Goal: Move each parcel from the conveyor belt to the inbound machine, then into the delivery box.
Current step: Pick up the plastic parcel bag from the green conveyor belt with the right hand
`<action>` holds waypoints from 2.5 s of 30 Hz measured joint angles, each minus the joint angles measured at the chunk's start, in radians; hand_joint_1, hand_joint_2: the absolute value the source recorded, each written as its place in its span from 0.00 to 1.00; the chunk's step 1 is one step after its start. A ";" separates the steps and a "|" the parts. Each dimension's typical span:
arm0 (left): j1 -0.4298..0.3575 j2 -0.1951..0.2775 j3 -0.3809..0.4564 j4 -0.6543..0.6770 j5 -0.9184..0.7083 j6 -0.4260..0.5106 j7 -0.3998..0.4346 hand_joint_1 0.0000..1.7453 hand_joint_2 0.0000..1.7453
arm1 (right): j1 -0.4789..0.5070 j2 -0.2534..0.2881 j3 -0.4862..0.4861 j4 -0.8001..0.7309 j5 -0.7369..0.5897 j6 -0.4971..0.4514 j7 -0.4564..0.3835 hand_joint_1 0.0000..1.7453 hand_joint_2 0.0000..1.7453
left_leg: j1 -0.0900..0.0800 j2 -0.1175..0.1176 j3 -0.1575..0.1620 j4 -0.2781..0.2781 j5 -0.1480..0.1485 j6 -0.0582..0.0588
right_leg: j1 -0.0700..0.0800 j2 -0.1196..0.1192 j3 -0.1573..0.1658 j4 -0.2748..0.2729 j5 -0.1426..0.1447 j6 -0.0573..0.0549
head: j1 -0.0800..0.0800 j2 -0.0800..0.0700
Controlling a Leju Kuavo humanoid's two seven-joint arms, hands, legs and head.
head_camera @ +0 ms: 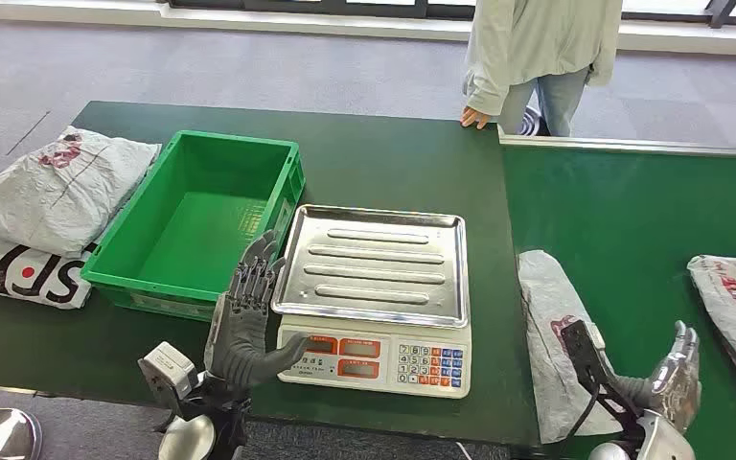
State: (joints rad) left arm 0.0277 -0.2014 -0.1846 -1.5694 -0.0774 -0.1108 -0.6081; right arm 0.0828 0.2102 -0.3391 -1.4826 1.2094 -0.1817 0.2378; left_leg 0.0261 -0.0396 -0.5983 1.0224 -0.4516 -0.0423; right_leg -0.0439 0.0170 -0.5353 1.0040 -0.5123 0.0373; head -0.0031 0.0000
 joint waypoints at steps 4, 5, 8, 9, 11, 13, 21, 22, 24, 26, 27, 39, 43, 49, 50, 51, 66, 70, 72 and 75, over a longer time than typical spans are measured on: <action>-0.012 0.000 0.000 0.007 0.000 0.003 0.003 0.00 1.00 | -0.036 -0.009 0.008 0.095 0.008 0.092 0.011 0.00 1.00 | 0.000 0.000 0.000 0.000 0.000 0.000 | 0.000 0.000 0.001 0.000 0.000 0.000 | 0.000 0.000; -0.015 0.000 0.000 0.009 0.000 0.006 0.003 0.00 1.00 | -0.050 -0.014 0.015 0.129 0.007 0.117 0.006 0.00 1.00 | 0.000 0.000 0.000 0.000 0.000 0.000 | 0.000 0.000 0.001 0.000 0.000 0.000 | 0.000 0.000; -0.017 0.002 0.000 0.014 0.006 0.017 0.003 0.00 1.00 | -0.090 -0.033 0.047 0.226 0.002 0.170 -0.007 0.00 1.00 | 0.000 0.000 0.001 0.000 0.001 0.000 | 0.000 0.000 0.001 0.000 0.000 0.000 | 0.000 0.000; -0.017 0.002 0.000 0.015 0.007 0.020 0.003 0.00 1.00 | -0.103 -0.040 0.060 0.255 0.003 0.181 -0.007 0.00 1.00 | 0.000 -0.001 0.001 0.000 0.001 0.000 | 0.000 0.000 0.001 0.000 0.000 0.000 | 0.000 0.000; -0.017 0.002 0.000 0.015 0.009 0.024 0.003 0.00 1.00 | -0.126 -0.053 0.081 0.307 0.003 0.194 -0.005 0.00 1.00 | 0.000 -0.001 0.001 0.000 0.001 0.000 | 0.000 0.000 0.001 0.000 0.000 0.000 | 0.000 0.000; -0.017 0.002 0.000 0.015 0.009 0.025 0.003 0.00 1.00 | -0.142 -0.064 0.094 0.342 0.003 0.199 -0.003 0.00 1.00 | 0.000 -0.001 0.001 0.000 0.000 0.000 | 0.000 0.000 0.001 0.000 0.000 0.000 | 0.000 0.000; -0.017 0.003 0.000 0.015 0.007 0.041 0.007 0.00 1.00 | -0.179 -0.087 0.122 0.411 0.001 0.220 0.003 0.01 1.00 | 0.000 0.001 0.003 0.000 0.000 0.000 | 0.000 0.001 0.002 0.000 0.001 0.000 | 0.000 0.000; -0.017 0.003 0.000 0.015 0.007 0.043 0.007 0.00 1.00 | -0.185 -0.089 0.125 0.419 -0.001 0.222 0.004 0.23 1.00 | 0.000 0.001 0.003 0.000 0.001 0.000 | 0.000 0.001 0.002 0.000 0.001 0.000 | 0.000 0.000; -0.019 0.003 0.000 0.015 0.007 0.044 0.008 0.00 1.00 | -0.194 -0.093 0.131 0.435 -0.004 0.230 0.006 0.73 1.00 | 0.000 0.002 0.004 0.000 0.001 0.000 | 0.000 0.002 0.002 0.000 0.001 0.000 | 0.000 0.000; -0.023 0.003 0.000 0.015 0.007 0.046 0.009 0.00 1.00 | -0.203 -0.098 0.138 0.453 -0.009 0.240 0.007 1.00 1.00 | 0.000 0.003 0.005 0.000 0.001 0.000 | 0.000 0.003 0.003 0.000 0.002 0.000 | 0.000 0.000; -0.026 0.003 0.000 0.016 0.007 0.047 0.010 0.00 1.00 | -0.207 -0.100 0.141 0.463 -0.013 0.244 0.005 1.00 1.00 | 0.000 0.003 0.006 0.000 0.001 0.000 | 0.000 0.003 0.003 0.000 0.002 0.000 | 0.000 0.000; -0.041 0.003 0.000 0.020 0.010 0.054 0.012 0.00 1.00 | -0.249 -0.125 0.176 0.526 -0.023 0.249 -0.005 1.00 1.00 | 0.000 0.004 0.010 0.001 0.001 0.001 | 0.001 0.005 0.006 0.000 0.004 0.001 | 0.000 0.000; -0.044 0.003 0.000 0.024 0.010 0.054 0.012 0.00 1.00 | -0.252 -0.126 0.182 0.532 -0.024 0.250 -0.006 1.00 1.00 | 0.000 0.004 0.010 0.001 0.001 0.001 | 0.001 0.005 0.006 0.000 0.004 0.001 | 0.000 0.000; -0.046 0.006 0.000 0.026 0.015 0.063 0.013 0.00 1.00 | -0.256 -0.131 0.189 0.538 -0.047 0.226 -0.021 1.00 1.00 | 0.000 0.004 0.009 0.001 0.001 0.001 | 0.001 0.005 0.006 -0.001 0.004 0.001 | 0.000 0.000; -0.046 0.007 0.000 0.026 0.018 0.066 0.013 0.00 1.00 | -0.255 -0.131 0.190 0.536 -0.066 0.210 -0.034 1.00 1.00 | 0.000 0.004 0.009 0.001 0.001 0.001 | 0.001 0.005 0.006 -0.001 0.004 0.001 | 0.000 0.000; -0.046 0.008 0.000 0.026 0.022 0.069 0.013 0.00 1.00 | -0.252 -0.131 0.189 0.531 -0.099 0.198 -0.057 1.00 1.00 | 0.000 0.005 0.009 0.001 0.001 0.001 | 0.001 0.005 0.006 0.000 0.004 0.001 | 0.000 0.000; -0.046 0.019 0.000 0.024 0.041 0.076 -0.001 0.00 1.00 | -0.142 -0.124 0.173 0.261 -0.631 0.175 -0.351 1.00 1.00 | 0.000 0.017 -0.003 -0.003 0.004 -0.002 | 0.000 0.018 -0.009 0.003 0.010 -0.003 | 0.000 0.000; -0.046 0.019 0.000 0.024 0.041 0.076 -0.001 0.00 1.00 | -0.140 -0.121 0.173 0.242 -0.633 0.175 -0.353 1.00 1.00 | 0.000 0.016 -0.003 -0.003 0.004 -0.002 | 0.000 0.017 -0.009 0.003 0.010 -0.003 | 0.000 0.000; -0.046 0.019 0.000 0.024 0.042 0.076 -0.001 0.00 1.00 | -0.140 -0.118 0.173 0.233 -0.634 0.175 -0.354 1.00 1.00 | 0.000 0.016 -0.003 -0.003 0.004 -0.002 | 0.000 0.017 -0.009 0.003 0.010 -0.003 | 0.000 0.000; -0.047 0.019 0.000 0.024 0.042 0.076 -0.001 0.00 1.00 | -0.141 -0.114 0.173 0.223 -0.634 0.175 -0.356 1.00 1.00 | 0.000 0.016 -0.003 -0.003 0.004 -0.002 | 0.000 0.017 -0.008 0.003 0.010 -0.003 | 0.000 0.000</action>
State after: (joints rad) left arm -0.0188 -0.1823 -0.1843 -1.5454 -0.0359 -0.0347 -0.6088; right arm -0.0578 0.0959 -0.1663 -1.2598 0.5751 -0.0065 -0.1179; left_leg 0.0262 -0.0236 -0.6014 1.0192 -0.4472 -0.0446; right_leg -0.0438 0.0338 -0.5437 1.0067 -0.5025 0.0345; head -0.0031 0.0000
